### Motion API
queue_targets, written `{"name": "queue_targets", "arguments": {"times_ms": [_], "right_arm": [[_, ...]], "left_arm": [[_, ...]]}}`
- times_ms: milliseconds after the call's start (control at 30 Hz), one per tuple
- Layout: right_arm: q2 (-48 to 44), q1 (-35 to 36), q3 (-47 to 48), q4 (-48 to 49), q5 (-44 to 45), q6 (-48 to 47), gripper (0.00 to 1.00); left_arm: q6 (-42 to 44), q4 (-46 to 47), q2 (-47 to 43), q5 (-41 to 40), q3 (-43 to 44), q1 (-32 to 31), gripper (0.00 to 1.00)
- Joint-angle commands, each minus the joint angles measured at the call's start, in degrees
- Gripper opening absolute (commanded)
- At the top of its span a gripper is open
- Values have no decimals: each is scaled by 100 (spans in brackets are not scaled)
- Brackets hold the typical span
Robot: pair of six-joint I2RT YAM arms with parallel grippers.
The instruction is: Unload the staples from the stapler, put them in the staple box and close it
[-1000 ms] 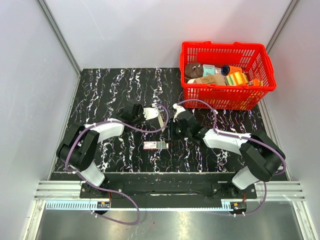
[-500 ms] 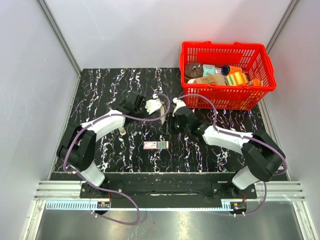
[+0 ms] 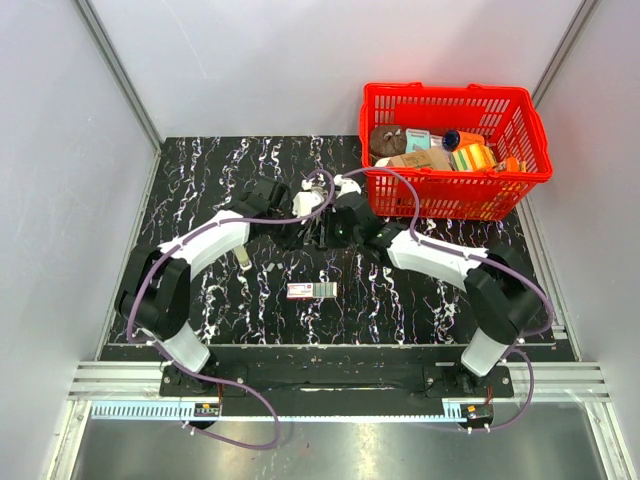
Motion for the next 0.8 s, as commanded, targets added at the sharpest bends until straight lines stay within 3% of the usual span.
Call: {"name": "queue_targets", "arguments": {"times_ms": [0,167,400,767], "right_arm": [[192,-254,487,131,569,-399,0],[570,-360,873,-9,745,-751,0],[1264,-448,1506,-483,842,-1207,0],[2345,-466,3167,-2732,921,-1367,0]], "left_arm": [[128,-501,22,656,445,-46,30],[295,-888,75,893,630,76,42],[234,-1099,-390,1429,622,805,45],[286,-1820,-1752,1149,438,1895,49]]}}
